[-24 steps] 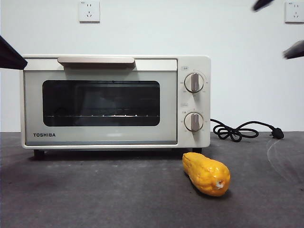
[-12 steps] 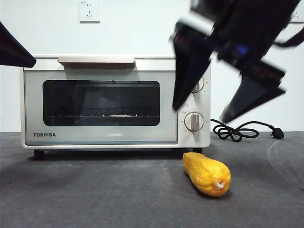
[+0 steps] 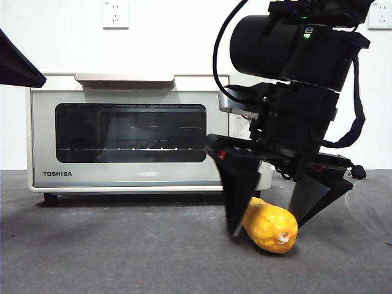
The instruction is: Take the corn from the table,put the corn in the oven
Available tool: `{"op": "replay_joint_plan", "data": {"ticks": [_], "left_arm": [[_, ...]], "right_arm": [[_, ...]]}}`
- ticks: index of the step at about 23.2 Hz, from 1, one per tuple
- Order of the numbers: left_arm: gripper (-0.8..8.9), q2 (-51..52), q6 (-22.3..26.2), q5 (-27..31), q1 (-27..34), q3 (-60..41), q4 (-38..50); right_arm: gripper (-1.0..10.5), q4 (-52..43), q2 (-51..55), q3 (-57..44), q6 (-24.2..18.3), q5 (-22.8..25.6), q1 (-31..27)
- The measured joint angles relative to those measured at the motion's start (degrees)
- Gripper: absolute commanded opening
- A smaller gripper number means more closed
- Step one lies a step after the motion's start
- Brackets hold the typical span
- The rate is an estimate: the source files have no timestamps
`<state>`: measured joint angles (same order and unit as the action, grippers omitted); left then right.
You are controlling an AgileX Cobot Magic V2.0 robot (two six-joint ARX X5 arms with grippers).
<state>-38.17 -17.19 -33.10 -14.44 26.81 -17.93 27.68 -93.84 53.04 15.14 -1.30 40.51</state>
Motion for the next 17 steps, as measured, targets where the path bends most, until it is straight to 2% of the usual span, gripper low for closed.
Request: {"op": "replay_joint_plan", "data": {"ticks": [1, 2, 5, 8, 10, 14, 17], "left_arm": [[-0.05, 0.0, 0.0, 0.0, 0.0, 0.0, 0.0], [-0.05, -0.1, 0.0, 0.0, 0.0, 0.0, 0.0], [-0.05, -0.1, -0.5, 0.0, 0.0, 0.0, 2.6], [-0.05, -0.2, -2.6, 0.4, 0.0, 0.0, 8.4], [-0.05, -1.0, -3.9, 2.5, 0.0, 1.0, 11.8], [-0.05, -4.6, -4.5, 8.7, 0.0, 7.3, 13.1], [-0.05, -9.1, -4.1, 9.6, 0.0, 12.2, 14.6]], "right_arm": [[0.4, 0.4, 0.0, 0.0, 0.0, 0.0, 0.0], [-0.2, 0.9, 0.0, 0.0, -0.1, 0.0, 0.0], [-0.1, 2.8, 0.4, 0.2, -0.6, -0.4, 0.3], [-0.1, 5.8, 3.8, 0.5, -1.1, -0.4, 3.2], [-0.1, 6.5, 7.6, 1.9, -1.1, -0.5, 5.9], [-0.1, 7.1, 16.5, 4.8, -0.7, -0.5, 11.8], [-0.1, 7.5, 22.4, 7.4, -0.3, -0.6, 15.6]]}}
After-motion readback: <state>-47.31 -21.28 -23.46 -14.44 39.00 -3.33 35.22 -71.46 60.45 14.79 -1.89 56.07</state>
